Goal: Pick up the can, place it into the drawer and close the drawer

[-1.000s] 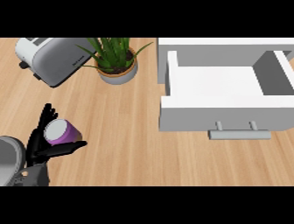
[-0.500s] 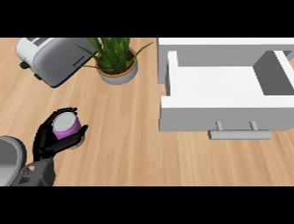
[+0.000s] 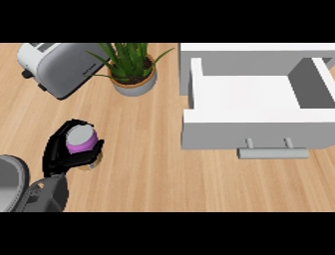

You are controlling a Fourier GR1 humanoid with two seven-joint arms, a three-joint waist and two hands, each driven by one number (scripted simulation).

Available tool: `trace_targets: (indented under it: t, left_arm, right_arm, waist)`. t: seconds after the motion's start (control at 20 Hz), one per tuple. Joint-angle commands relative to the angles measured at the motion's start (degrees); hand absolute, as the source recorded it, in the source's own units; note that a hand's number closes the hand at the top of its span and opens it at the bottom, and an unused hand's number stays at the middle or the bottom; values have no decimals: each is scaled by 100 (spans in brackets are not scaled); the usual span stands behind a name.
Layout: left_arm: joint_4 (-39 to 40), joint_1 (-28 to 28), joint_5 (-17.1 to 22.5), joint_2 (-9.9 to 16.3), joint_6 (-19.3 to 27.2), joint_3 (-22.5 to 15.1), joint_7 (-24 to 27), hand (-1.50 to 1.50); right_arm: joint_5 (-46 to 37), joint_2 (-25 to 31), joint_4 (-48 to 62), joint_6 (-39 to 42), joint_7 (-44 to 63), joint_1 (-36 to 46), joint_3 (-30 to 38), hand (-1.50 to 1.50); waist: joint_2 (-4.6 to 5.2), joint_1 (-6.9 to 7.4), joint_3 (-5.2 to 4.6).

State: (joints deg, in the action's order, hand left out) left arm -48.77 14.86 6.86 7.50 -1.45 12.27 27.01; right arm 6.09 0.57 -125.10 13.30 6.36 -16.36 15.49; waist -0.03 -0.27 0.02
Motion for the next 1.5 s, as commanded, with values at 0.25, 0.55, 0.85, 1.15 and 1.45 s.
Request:
trace_targets:
  t: [0.25,0.55,0.85,1.15,1.45]
  left_arm:
    - [-1025,113,186,46,155,-102,-630,150]
    - [-2218,-50,35,-346,326,-737,-1474,150]
    - [-2985,424,-337,-399,737,-1126,-2231,150]
    - [-2991,1370,-592,-739,1209,-1466,-3048,150]
    - [-3063,2155,-749,-747,1839,-2084,-3773,150]
  right_arm:
    - [-269,-54,129,-243,-231,-64,-346,-150]
    - [-199,-54,17,-253,-403,-494,-434,-150]
    - [92,-53,114,46,-435,-331,135,-150]
    - [38,-27,-664,-228,451,-211,-168,-150]
    - [108,-34,-86,-44,-245,-125,75,-150]
  waist:
    - [-1,7,-2]
    - [-12,11,2]
    - [-13,7,3]
    - [-2,-22,-3]
    - [-3,-33,0]
